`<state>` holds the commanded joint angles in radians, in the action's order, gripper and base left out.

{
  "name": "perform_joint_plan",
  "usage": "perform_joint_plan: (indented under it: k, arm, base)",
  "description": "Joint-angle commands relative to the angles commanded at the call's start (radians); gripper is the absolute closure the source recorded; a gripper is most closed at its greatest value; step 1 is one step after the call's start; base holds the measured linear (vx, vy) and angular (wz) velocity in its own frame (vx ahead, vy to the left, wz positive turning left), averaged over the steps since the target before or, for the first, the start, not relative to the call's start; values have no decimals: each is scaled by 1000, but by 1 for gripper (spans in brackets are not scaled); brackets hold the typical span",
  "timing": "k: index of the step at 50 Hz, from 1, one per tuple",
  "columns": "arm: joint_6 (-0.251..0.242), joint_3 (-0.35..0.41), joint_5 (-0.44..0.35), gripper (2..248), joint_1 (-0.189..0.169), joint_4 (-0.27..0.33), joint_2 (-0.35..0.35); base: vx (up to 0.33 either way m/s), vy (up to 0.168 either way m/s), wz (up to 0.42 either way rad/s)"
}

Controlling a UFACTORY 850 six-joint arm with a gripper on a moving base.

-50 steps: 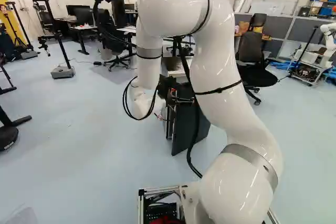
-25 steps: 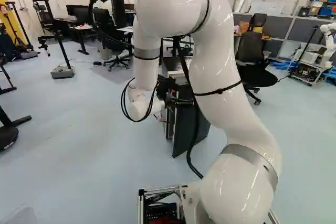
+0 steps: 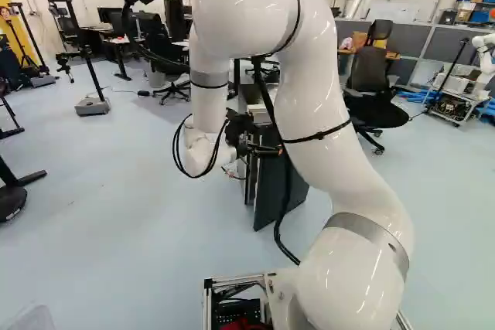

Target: Grab a drink from the fridge

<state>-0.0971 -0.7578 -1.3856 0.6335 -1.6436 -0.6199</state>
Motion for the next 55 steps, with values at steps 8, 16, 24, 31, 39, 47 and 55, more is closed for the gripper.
perform_joint_plan:
  k: [8, 16, 24, 31, 39, 47, 55]
  arm:
    - [0, -49, 0, 3, -5, -8, -21]
    - [0, -99, 0, 3, -23, -8, -44]
    - [0, -140, 0, 3, -44, -8, -63]
    - [0, -157, 0, 3, -67, -8, -70]
    - [0, -163, 0, 3, -95, -8, -73]
    - [0, -166, 0, 3, -123, -8, -74]
    - [0, -169, 0, 3, -152, -8, -76]
  base:
    - [0, 0, 0]
    - [0, 0, 0]
    - [0, 0, 0]
    - [0, 0, 0]
    - [0, 0, 0]
    - [0, 0, 0]
    - [0, 0, 0]
